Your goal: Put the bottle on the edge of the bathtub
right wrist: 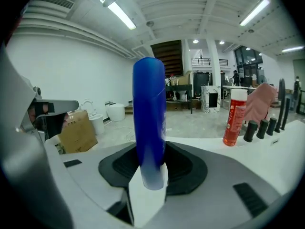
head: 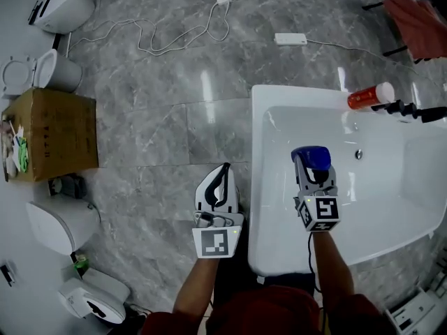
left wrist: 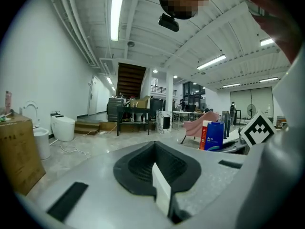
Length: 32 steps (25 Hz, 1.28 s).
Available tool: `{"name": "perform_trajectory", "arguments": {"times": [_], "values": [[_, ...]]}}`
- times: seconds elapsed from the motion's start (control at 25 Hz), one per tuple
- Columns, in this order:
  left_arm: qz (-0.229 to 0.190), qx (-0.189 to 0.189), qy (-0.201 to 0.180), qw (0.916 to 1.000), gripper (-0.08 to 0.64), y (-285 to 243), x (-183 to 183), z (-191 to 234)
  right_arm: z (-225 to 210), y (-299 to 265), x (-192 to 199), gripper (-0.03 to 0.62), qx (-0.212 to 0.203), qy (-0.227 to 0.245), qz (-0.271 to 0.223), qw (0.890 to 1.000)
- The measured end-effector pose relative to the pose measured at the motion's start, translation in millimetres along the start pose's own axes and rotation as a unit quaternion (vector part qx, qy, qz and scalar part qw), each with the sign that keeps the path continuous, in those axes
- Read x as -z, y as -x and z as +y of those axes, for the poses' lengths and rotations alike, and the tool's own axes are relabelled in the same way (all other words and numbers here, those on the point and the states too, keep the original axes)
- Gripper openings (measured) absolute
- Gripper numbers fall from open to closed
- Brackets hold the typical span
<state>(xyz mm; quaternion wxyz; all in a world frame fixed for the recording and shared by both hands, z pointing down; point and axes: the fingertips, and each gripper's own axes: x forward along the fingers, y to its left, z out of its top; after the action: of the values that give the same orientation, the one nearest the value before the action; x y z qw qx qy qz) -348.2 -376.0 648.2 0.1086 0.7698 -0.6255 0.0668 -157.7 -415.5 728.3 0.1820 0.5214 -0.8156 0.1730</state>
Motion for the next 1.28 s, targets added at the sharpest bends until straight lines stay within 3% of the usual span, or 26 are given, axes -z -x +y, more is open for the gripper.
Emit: {"name": "perform_trajectory", "arguments": {"times": [0.24, 0.56, 0.76, 1.04, 1.28], "values": [[0.018, 0.01, 0.005, 0.9998, 0.005, -25, 38, 11, -4, -63, 14, 0.15, -0.003, 0.009, -0.001, 1.0], [0.039, 0.011, 0.023, 0.9989, 0.005, -42, 69, 23, -19, -143, -15, 0.15, 0.009, 0.019, -0.035, 0.999], [0.055, 0.031, 0.03, 0.9976, 0.005, -42, 85, 13, -28, -184, -28, 0.15, 0.017, 0.036, -0.059, 0.997], [0.073, 0.039, 0.021, 0.9964, 0.005, -52, 100, 11, -37, -200, -34, 0.152, 0.037, 0.038, -0.088, 0.995], [0.07, 0.039, 0.02, 0.9966, 0.005, -57, 94, 11, -38, -205, -27, 0.164, 0.04, 0.023, -0.079, 0.996]]}}
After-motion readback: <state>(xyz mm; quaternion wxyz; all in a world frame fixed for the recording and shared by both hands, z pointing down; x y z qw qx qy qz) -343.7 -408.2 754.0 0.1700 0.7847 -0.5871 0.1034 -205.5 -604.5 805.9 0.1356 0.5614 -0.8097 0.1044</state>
